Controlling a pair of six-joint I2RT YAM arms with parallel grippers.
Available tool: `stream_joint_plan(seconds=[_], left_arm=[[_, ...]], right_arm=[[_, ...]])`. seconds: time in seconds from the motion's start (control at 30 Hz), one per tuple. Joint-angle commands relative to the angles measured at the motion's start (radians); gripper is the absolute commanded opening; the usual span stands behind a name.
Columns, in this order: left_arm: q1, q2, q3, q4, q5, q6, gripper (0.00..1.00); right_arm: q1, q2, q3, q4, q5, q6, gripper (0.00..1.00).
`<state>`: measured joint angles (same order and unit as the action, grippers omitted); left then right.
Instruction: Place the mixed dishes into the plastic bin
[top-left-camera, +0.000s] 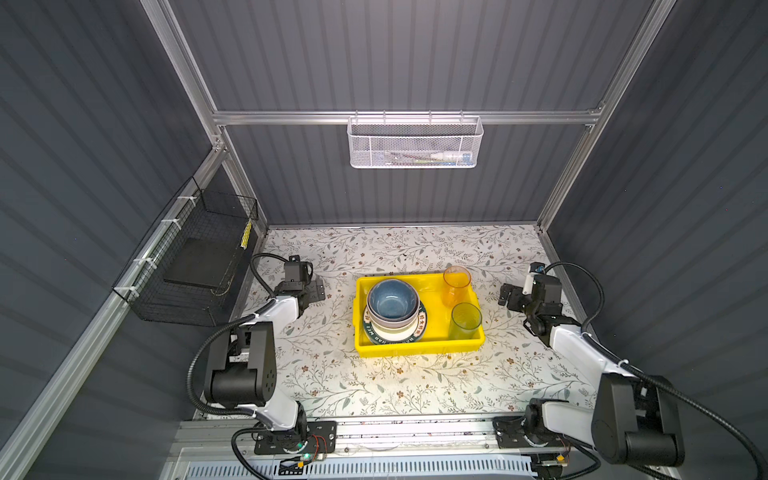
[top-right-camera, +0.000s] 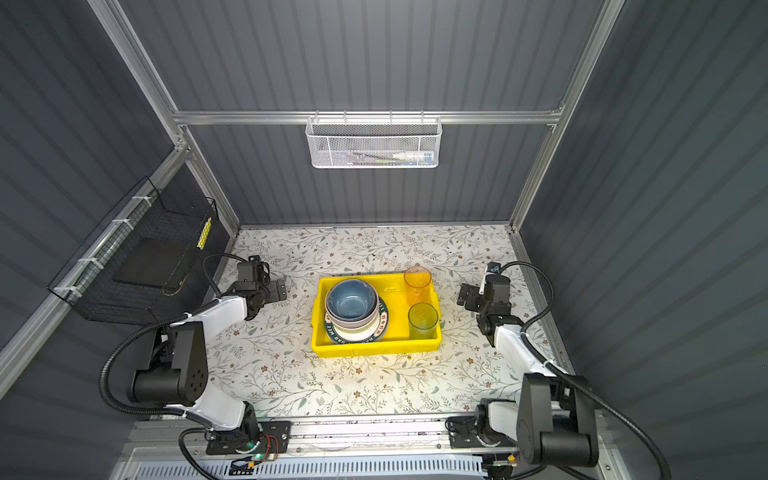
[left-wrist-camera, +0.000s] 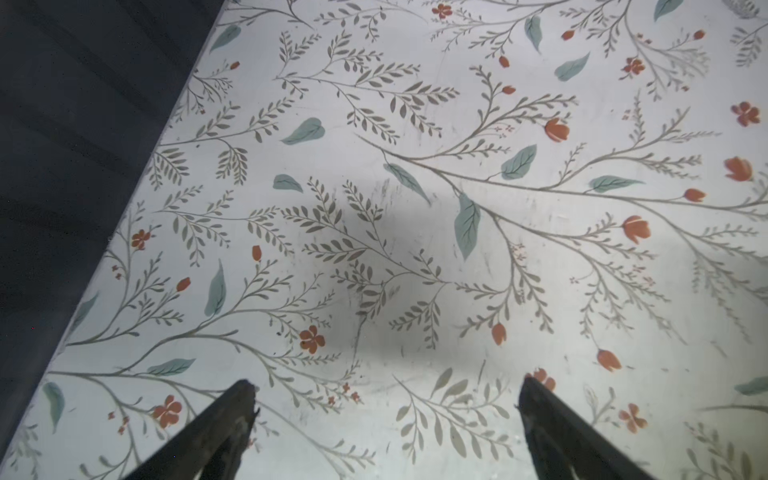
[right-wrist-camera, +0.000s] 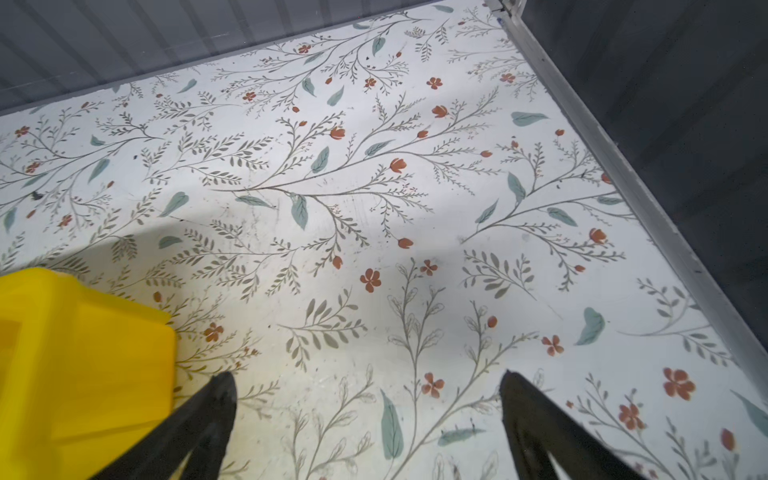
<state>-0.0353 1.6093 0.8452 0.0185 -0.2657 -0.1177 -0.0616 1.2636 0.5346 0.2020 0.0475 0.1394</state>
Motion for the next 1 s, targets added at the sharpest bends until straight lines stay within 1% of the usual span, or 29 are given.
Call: stream_joint_plan(seconds=[0.0, 0.17, 0.2, 0.27, 0.3, 0.37, 0.4, 0.43, 0.47, 0.5, 0.53, 0.6, 0.67, 0.73, 0.83, 0.87, 0.93, 0.97], left_arm=[[0.006, 0.024, -0.03, 0.144, -0.022, 0.037, 1.0], [0.008, 0.044, -0.12, 0.325, -0.011, 0.037, 1.0], [0.008, 0.046, -0.144, 0.378, -0.008, 0.042, 1.0], [0.008, 0.049, -0.197, 0.489, -0.007, 0.048, 1.0], [0.009, 0.04, -0.204, 0.488, -0.005, 0.049, 1.0], [0.009, 0.037, -0.237, 0.573, 0.005, 0.061, 1.0], [0.01, 0.037, -0.245, 0.583, 0.021, 0.059, 1.0], [0.01, 0.044, -0.257, 0.617, 0.033, 0.061, 1.0], [0.01, 0.052, -0.282, 0.685, 0.051, 0.062, 1.0], [0.008, 0.063, -0.3, 0.731, 0.062, 0.076, 1.0], [0.009, 0.057, -0.303, 0.721, 0.081, 0.08, 1.0], [0.009, 0.065, -0.313, 0.756, 0.097, 0.086, 1.0], [0.009, 0.083, -0.315, 0.781, 0.123, 0.102, 1.0], [0.008, 0.078, -0.319, 0.77, 0.128, 0.101, 1.0], [0.008, 0.096, -0.366, 0.87, 0.14, 0.105, 1.0], [0.008, 0.113, -0.39, 0.947, 0.144, 0.114, 1.0], [0.008, 0.097, -0.383, 0.89, 0.141, 0.106, 1.0], [0.008, 0.102, -0.385, 0.912, 0.141, 0.104, 1.0]], right_arm=[[-0.014, 0.022, -0.039, 0.259, 0.012, -0.031, 0.99], [-0.015, 0.062, -0.144, 0.521, 0.012, -0.033, 0.99], [-0.015, 0.057, -0.153, 0.532, 0.009, -0.04, 0.99], [-0.015, 0.071, -0.182, 0.609, 0.015, -0.044, 0.99], [-0.015, 0.085, -0.202, 0.661, 0.014, -0.045, 0.99], [-0.015, 0.129, -0.238, 0.761, 0.014, -0.044, 0.99], [-0.015, 0.164, -0.259, 0.829, 0.016, -0.045, 0.99], [-0.015, 0.201, -0.274, 0.906, 0.023, -0.043, 0.99], [-0.015, 0.203, -0.282, 0.927, 0.026, -0.041, 0.99], [-0.015, 0.175, -0.27, 0.858, 0.018, -0.042, 0.99], [-0.015, 0.167, -0.262, 0.824, 0.017, -0.042, 0.99], [-0.015, 0.199, -0.254, 0.866, 0.004, -0.05, 0.99], [-0.015, 0.178, -0.228, 0.777, -0.005, -0.05, 0.99], [-0.015, 0.193, -0.234, 0.815, -0.006, -0.052, 0.99], [-0.015, 0.185, -0.229, 0.79, -0.005, -0.051, 0.99], [-0.015, 0.19, -0.232, 0.805, -0.006, -0.05, 0.99], [-0.015, 0.191, -0.232, 0.806, -0.006, -0.05, 0.99], [-0.015, 0.188, -0.229, 0.8, -0.005, -0.05, 0.99]])
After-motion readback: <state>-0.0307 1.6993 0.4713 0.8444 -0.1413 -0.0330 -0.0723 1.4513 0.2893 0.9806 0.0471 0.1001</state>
